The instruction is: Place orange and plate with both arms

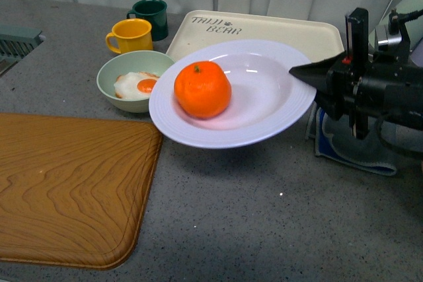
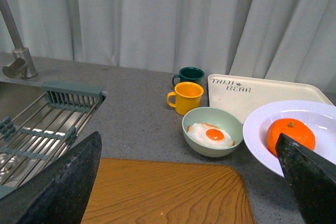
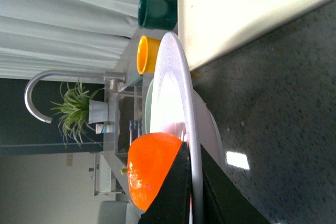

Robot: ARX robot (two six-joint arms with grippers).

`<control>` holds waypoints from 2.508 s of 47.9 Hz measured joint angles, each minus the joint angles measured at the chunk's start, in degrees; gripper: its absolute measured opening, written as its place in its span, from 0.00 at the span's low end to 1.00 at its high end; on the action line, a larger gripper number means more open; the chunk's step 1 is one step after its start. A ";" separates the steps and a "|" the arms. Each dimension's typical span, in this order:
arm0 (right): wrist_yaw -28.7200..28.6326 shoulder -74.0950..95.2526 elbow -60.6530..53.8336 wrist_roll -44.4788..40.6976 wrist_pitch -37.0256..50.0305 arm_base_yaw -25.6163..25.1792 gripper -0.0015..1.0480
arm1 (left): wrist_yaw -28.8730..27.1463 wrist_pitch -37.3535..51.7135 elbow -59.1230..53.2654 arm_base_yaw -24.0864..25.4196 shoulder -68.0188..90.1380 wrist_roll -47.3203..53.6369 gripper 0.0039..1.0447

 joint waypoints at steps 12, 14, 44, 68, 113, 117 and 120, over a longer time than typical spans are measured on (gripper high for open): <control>0.02 3.61 10.36 1.31 -4.07 -0.98 0.01 | 0.00 0.00 0.00 0.00 0.00 0.00 0.94; 0.24 4.59 12.55 1.57 -5.01 -1.22 0.01 | 0.00 0.00 0.00 0.00 0.00 0.00 0.94; 8.92 24.79 52.39 2.75 -27.50 -1.36 0.01 | 0.00 0.00 0.00 0.00 0.00 0.00 0.94; 14.86 25.77 56.68 -5.77 -37.33 -1.05 0.45 | 0.00 0.00 0.00 0.00 0.00 0.00 0.94; 43.28 -5.44 17.49 -67.60 -4.50 0.42 0.67 | 0.00 0.00 0.00 0.00 0.00 0.00 0.94; 42.75 -11.56 7.48 -66.01 -0.07 -0.79 0.50 | 0.00 0.00 0.00 0.00 0.00 0.00 0.94; 42.14 -15.56 1.38 -65.51 1.79 -1.57 0.38 | 0.02 0.00 0.00 0.00 0.00 0.00 0.94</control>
